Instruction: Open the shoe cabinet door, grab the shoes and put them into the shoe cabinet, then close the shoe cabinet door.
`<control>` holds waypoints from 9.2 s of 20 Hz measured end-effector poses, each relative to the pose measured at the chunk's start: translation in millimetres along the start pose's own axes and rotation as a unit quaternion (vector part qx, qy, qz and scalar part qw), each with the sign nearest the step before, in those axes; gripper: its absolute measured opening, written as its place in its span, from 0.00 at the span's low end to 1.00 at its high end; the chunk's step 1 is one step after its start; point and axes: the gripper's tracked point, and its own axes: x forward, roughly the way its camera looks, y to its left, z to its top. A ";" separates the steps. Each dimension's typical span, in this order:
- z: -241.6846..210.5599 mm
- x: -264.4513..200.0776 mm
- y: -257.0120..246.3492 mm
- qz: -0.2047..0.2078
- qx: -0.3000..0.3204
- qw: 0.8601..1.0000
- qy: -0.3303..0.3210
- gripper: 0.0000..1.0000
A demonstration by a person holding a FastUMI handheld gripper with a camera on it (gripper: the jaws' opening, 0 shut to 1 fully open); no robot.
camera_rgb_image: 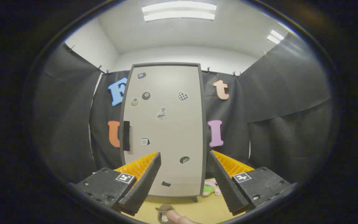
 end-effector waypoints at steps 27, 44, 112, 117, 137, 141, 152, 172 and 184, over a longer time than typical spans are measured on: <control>-46.9 44.1 41.5 0.016 0.006 0.996 0.086 1.00; -37.5 168.8 207.9 0.169 0.009 0.983 0.074 1.00; -36.1 91.4 19.9 0.075 -0.028 0.994 0.070 0.30; -15.9 77.4 -45.8 -0.038 -0.058 0.997 0.033 0.22; -81.6 46.3 107.5 0.104 0.060 0.991 0.054 0.99; -137.3 78.7 139.7 0.108 0.039 0.989 0.090 0.99; -368.9 131.7 210.6 0.115 -0.010 0.957 0.266 0.99; -502.0 191.8 216.1 0.123 0.065 0.903 0.406 0.07; -372.6 176.7 202.6 0.135 0.079 0.935 0.318 0.07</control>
